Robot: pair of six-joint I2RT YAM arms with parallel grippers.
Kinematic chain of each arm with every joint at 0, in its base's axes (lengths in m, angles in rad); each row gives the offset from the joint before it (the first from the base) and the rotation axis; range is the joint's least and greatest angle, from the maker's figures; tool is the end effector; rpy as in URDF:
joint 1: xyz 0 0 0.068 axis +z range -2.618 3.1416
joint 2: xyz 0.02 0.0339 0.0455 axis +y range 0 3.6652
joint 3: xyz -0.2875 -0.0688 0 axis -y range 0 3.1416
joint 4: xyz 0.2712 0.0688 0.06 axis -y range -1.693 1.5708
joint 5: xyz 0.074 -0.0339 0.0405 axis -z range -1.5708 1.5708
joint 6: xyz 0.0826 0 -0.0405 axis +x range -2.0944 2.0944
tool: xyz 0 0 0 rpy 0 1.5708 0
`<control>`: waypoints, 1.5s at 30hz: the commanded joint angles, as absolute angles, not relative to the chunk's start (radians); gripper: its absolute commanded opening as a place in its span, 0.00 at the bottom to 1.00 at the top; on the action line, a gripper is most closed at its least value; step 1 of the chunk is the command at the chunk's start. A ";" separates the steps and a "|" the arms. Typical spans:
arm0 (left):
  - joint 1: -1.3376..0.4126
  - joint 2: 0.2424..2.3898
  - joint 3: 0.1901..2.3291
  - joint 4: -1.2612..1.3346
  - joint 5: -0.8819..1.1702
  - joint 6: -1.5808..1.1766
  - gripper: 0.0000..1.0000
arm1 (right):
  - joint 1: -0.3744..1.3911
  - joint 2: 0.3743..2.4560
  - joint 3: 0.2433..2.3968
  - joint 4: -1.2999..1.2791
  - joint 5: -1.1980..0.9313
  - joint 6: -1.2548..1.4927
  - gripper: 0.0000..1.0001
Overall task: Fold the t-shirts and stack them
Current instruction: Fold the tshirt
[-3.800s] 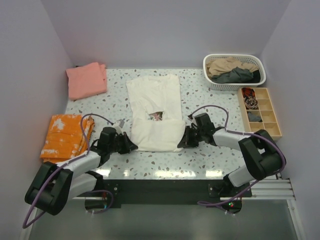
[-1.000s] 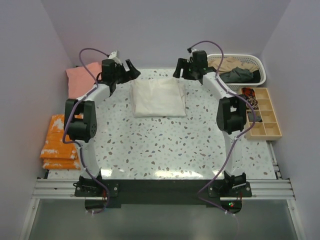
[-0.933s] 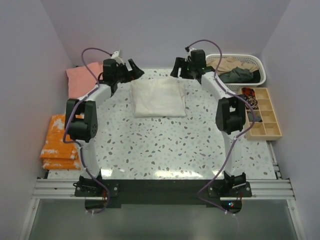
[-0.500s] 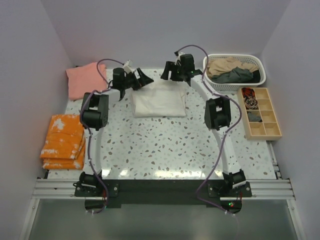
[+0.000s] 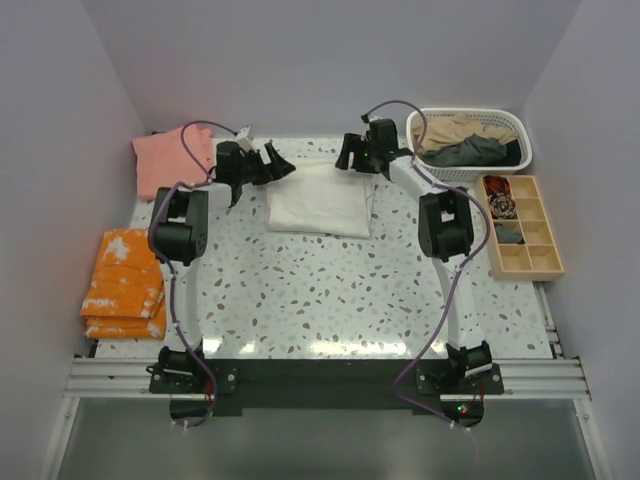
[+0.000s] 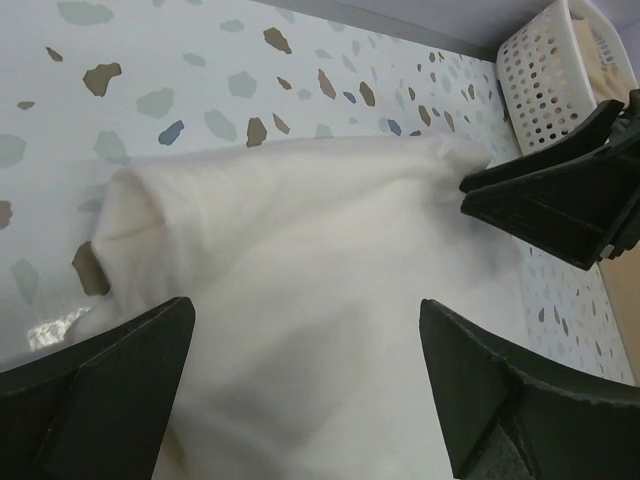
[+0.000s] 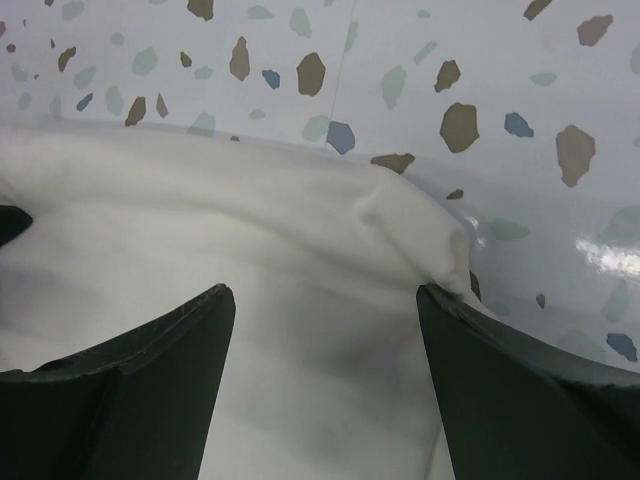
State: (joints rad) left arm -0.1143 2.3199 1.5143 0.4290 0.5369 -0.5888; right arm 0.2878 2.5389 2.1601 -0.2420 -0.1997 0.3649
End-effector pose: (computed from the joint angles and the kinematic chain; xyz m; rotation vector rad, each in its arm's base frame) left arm 0.5731 -0.1083 0.1167 -0.1058 2.0180 -0.9780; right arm 0.6254 0.2022 0.1418 -0.0289 2.2385 0.5808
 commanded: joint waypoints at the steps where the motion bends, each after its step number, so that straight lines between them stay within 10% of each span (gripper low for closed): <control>1: -0.091 2.128 1.422 0.479 0.476 -0.488 1.00 | 0.244 2.346 2.009 -0.165 -0.144 0.290 0.79; 35: -0.184 1.635 0.959 0.558 0.485 -0.546 1.00 | 0.250 1.902 1.419 -0.133 -0.196 0.334 0.79; 45: -0.199 1.836 0.864 0.800 0.670 -0.776 1.00 | 0.259 1.885 1.384 -0.127 -0.204 0.345 0.79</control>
